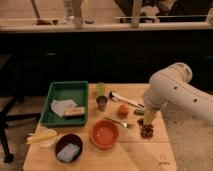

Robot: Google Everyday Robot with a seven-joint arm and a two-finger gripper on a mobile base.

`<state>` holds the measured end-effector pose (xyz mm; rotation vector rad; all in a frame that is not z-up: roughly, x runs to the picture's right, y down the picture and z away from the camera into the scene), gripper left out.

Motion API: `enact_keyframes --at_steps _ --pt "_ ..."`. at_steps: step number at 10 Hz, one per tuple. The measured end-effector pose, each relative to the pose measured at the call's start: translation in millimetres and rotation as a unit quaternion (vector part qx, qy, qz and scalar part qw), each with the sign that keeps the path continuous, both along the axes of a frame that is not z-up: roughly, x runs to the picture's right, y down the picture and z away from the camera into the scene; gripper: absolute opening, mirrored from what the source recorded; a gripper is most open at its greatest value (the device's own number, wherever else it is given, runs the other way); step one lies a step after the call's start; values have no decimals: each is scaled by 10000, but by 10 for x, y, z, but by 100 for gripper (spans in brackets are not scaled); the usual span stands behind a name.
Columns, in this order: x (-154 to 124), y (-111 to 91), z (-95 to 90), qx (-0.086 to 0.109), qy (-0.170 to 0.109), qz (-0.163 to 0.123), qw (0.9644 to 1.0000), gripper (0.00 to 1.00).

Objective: Place towel in table surface

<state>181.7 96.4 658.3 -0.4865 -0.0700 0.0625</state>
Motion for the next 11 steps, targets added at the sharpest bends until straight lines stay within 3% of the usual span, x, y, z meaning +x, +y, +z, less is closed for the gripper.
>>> enact_keyframes --at_steps 4,7,11 --pt "-736 -51 -78 64 -439 -458 9980 80" --pt "-1292 -34 -118 79 -741 -915 9930 80" --pt "-1354 -23 -131 65 -796 -1003 9918 80"
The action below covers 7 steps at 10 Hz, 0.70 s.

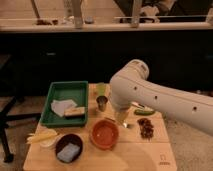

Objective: Place towel in table surface

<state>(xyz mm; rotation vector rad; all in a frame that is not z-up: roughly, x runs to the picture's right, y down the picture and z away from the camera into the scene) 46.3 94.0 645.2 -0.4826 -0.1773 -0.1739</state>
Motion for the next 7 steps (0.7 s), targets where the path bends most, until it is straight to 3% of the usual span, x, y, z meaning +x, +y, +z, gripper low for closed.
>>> enact_keyframes --at_steps 4,7 --pt "5 4 3 4 3 11 10000 80" --pt "-165 -41 97 135 26 334 9993 80"
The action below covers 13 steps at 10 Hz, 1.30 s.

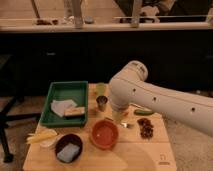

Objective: Place towel in table surface

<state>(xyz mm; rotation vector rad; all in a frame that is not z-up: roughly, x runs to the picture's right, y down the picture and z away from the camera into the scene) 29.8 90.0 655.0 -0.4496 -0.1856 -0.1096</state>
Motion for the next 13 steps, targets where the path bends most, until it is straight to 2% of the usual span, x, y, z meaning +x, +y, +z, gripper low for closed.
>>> enact_keyframes --at_steps 6,10,13 --pt "-1068 -298 320 -88 -110 465 9988 80" --pt "-1545 -429 567 -289 -2 942 9951 80" --pt "-1891 -430 738 -470 122 1135 9923 80"
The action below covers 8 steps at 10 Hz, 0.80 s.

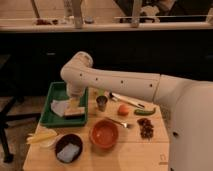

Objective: Place towel in table surface

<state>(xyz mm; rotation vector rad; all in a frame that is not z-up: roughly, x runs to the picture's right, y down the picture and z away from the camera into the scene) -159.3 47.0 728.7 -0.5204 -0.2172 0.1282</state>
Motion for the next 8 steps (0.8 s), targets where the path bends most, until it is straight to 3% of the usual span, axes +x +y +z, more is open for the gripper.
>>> enact_keyframes --at_steps 3,8 --pt "-307 43 143 -114 -34 4 9999 80" --pt "-284 31 150 -92 -13 34 10000 80"
